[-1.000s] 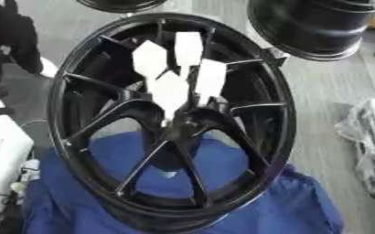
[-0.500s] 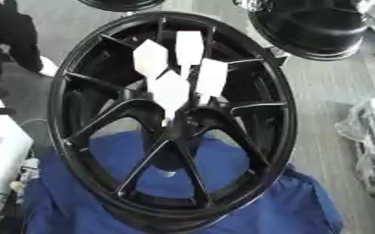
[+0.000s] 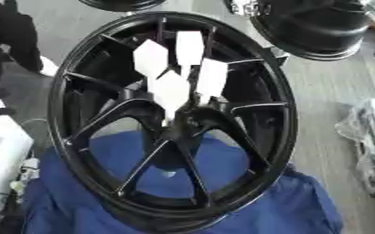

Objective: Pull the pin out of the wheel hub.

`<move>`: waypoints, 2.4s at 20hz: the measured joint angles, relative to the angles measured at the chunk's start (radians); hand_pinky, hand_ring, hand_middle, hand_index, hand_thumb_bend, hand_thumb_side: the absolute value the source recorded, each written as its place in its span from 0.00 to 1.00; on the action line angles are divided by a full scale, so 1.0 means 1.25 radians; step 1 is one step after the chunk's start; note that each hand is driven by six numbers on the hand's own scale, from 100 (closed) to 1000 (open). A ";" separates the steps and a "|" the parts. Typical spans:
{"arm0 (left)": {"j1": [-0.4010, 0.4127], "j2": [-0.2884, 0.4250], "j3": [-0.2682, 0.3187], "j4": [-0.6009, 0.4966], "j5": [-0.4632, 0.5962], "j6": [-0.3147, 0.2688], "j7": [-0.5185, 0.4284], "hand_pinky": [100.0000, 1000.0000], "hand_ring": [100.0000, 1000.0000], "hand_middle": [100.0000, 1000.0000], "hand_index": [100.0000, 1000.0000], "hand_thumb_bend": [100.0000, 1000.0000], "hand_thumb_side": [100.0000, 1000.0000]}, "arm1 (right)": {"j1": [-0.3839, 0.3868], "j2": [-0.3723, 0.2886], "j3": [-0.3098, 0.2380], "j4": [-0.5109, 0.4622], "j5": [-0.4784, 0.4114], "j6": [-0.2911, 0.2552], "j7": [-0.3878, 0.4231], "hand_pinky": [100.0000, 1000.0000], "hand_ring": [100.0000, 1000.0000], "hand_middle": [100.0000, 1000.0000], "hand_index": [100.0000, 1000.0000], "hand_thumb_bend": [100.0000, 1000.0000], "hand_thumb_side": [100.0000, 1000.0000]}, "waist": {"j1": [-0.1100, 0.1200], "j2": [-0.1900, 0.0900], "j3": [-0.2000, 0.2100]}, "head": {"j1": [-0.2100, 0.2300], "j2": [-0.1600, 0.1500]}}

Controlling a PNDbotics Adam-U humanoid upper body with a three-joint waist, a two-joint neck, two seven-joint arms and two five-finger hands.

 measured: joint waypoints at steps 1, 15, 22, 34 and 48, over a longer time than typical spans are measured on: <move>-0.001 0.000 0.000 0.000 0.000 0.000 -0.001 0.59 0.78 0.67 0.70 0.07 0.89 | 0.000 0.000 0.003 0.000 0.006 0.002 0.014 0.81 0.78 0.74 0.81 0.00 0.66 | 0.000 0.000 0.000 | 0.000 0.000; -0.003 0.000 -0.001 0.000 0.000 0.002 -0.003 0.59 0.78 0.66 0.70 0.07 0.89 | -0.003 0.013 0.045 0.011 0.104 0.022 0.137 0.82 0.80 0.74 0.80 0.05 0.25 | -0.002 0.000 0.001 | 0.006 0.000; -0.003 0.000 -0.004 0.000 0.000 0.003 -0.005 0.59 0.78 0.66 0.69 0.07 0.89 | -0.024 0.030 0.067 0.015 0.144 0.022 0.136 0.83 0.80 0.73 0.82 0.14 0.26 | -0.002 0.000 0.001 | 0.006 0.000; -0.004 0.000 -0.005 -0.001 -0.001 0.005 -0.010 0.59 0.78 0.66 0.69 0.06 0.89 | -0.028 0.042 0.090 0.004 0.164 0.042 0.116 0.85 0.79 0.71 0.85 0.38 0.37 | -0.004 0.000 0.004 | 0.006 0.001; -0.005 0.000 -0.010 -0.005 -0.004 0.006 -0.016 0.59 0.78 0.65 0.68 0.06 0.89 | -0.021 0.043 0.104 0.005 0.211 0.061 0.098 0.84 0.77 0.64 0.79 0.40 0.41 | -0.004 0.000 0.009 | 0.006 0.001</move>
